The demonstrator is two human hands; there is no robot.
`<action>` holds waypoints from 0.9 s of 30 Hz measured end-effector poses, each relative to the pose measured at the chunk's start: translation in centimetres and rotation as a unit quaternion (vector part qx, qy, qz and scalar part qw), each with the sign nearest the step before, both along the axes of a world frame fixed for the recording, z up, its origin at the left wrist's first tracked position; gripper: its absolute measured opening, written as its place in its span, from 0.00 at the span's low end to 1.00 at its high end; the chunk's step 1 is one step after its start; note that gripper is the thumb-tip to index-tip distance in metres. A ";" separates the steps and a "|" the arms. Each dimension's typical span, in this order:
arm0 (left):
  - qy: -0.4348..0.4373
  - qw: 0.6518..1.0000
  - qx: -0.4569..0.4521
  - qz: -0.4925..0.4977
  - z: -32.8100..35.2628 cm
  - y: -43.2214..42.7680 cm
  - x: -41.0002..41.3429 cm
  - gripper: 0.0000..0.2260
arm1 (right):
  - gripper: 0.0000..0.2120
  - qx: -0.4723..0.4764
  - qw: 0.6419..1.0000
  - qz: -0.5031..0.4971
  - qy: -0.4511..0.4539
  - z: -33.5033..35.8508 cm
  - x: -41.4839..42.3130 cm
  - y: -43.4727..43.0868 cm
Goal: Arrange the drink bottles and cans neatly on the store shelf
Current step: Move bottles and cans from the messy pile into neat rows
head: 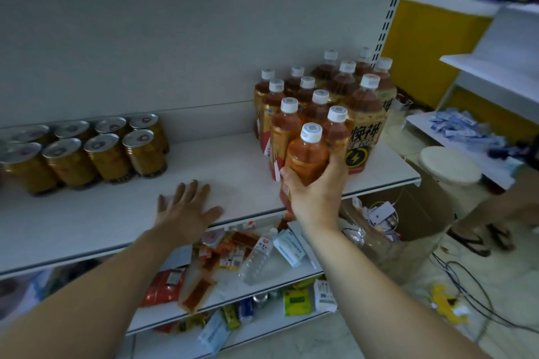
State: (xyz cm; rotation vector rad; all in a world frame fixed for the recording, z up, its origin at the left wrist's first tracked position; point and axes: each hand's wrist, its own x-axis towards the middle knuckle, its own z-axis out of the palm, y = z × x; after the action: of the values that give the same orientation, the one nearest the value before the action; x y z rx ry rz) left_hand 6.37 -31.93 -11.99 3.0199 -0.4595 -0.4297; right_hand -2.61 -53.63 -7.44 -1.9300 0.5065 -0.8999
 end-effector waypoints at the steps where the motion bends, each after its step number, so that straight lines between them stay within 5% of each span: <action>1: -0.002 1.000 0.000 0.000 0.0 0.0 0.0 0.34 | 0.44 -0.018 1.000 -0.005 0.011 -0.2 0.1 0.0; 16: -0.020 1.000 0.008 -0.002 -0.4 0.0 -0.2 0.33 | 0.50 -0.105 0.988 -0.036 0.104 -2.5 0.0 -1.0; 20: -0.024 1.000 0.006 -0.002 -0.5 -0.1 -0.1 0.33 | 0.59 -0.066 0.983 -0.011 0.169 -3.2 0.0 -1.7; 27: -0.022 1.000 0.004 -0.003 -0.4 0.0 -0.2 0.33 | 0.58 -0.038 0.981 -0.007 0.192 -3.1 1.2 -0.6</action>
State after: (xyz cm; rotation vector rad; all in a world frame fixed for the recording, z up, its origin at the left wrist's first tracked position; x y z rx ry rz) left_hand 6.17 -31.97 -12.43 3.0415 -0.4695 -0.3668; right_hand -1.44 -54.20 -10.54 -2.1839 0.7199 -0.5595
